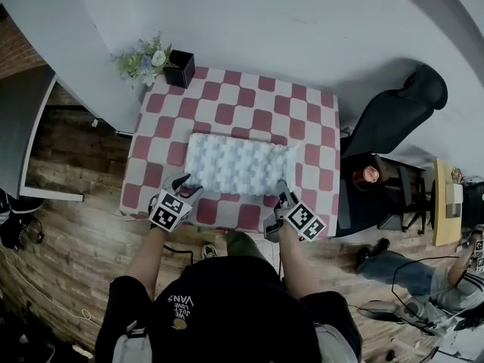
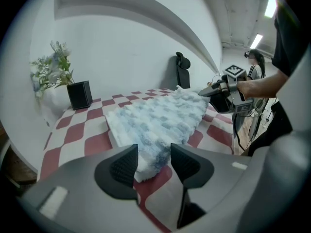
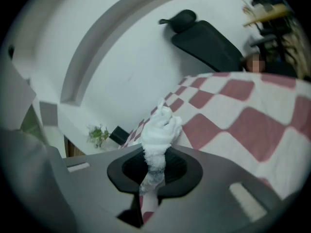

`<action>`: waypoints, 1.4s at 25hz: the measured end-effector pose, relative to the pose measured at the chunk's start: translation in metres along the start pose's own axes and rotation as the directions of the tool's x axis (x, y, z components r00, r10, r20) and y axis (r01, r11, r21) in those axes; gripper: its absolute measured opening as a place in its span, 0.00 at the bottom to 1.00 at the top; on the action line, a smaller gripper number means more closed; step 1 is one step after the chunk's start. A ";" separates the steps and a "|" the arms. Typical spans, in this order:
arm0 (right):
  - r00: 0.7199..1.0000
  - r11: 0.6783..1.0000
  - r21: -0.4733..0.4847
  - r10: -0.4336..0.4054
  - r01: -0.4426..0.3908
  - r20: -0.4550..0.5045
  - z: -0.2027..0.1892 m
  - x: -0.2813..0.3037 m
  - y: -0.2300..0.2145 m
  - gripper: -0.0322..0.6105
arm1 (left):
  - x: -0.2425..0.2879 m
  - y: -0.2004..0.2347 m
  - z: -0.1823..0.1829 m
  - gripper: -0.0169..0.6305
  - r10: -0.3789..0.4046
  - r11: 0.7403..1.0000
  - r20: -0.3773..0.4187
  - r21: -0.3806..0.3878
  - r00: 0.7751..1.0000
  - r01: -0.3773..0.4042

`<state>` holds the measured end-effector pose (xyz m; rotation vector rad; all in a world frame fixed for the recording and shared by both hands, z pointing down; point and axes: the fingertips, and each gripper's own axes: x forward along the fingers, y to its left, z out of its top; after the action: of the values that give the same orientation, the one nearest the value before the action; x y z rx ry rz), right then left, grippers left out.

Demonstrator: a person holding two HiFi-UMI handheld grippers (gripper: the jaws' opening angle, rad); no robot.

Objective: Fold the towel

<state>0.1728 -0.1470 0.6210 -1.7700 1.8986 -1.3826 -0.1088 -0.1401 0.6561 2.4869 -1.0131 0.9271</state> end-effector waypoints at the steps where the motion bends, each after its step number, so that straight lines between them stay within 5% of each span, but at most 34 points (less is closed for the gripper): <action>1: 1.000 0.994 -0.113 0.003 -0.004 -0.003 0.003 0.001 0.013 0.13 | -0.001 0.000 0.000 0.32 0.003 1.000 0.008 -0.004 1.000 -0.003; 3: 1.000 0.940 -0.341 0.020 -0.026 -0.022 0.004 0.006 0.045 0.13 | -0.007 0.001 0.000 0.32 0.015 1.000 0.021 -0.015 1.000 -0.014; 6: 0.995 0.788 -0.608 0.055 -0.093 -0.080 -0.010 0.016 0.096 0.13 | -0.022 0.003 0.005 0.32 0.051 0.998 0.054 -0.040 0.997 -0.049; 9: 0.985 0.638 -0.751 0.087 -0.169 -0.147 -0.037 0.027 0.139 0.13 | -0.042 0.005 0.007 0.32 0.094 0.994 0.083 -0.067 0.992 -0.089; 17: 0.930 0.380 -0.850 0.116 -0.365 -0.348 -0.130 0.060 0.208 0.13 | -0.080 0.011 -0.023 0.32 0.185 0.970 0.095 -0.178 0.978 -0.166; 21: 0.902 0.250 -0.869 0.042 -0.427 -0.430 -0.174 0.073 0.211 0.13 | -0.094 0.012 -0.038 0.32 0.212 0.956 0.091 -0.224 0.973 -0.187; 26: 0.880 0.050 -0.881 -0.054 -0.470 -0.472 -0.209 0.078 0.201 0.13 | -0.101 0.011 -0.047 0.32 0.222 0.950 0.091 -0.244 0.971 -0.194; 29: 0.858 -0.010 -0.862 -0.103 -0.506 -0.503 -0.225 0.078 0.190 0.16 | -0.105 0.011 -0.043 0.32 0.228 0.951 0.103 -0.237 0.968 -0.198; 35: 0.786 0.003 -0.793 -0.133 -0.609 -0.604 -0.246 0.071 0.185 0.41 | -0.114 0.014 -0.040 0.32 0.240 0.945 0.131 -0.258 0.962 -0.201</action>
<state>-0.1403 -0.1182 0.6520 -0.9667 3.9186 -0.0543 -0.1991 -0.0717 0.6108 2.3037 -1.3930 0.6224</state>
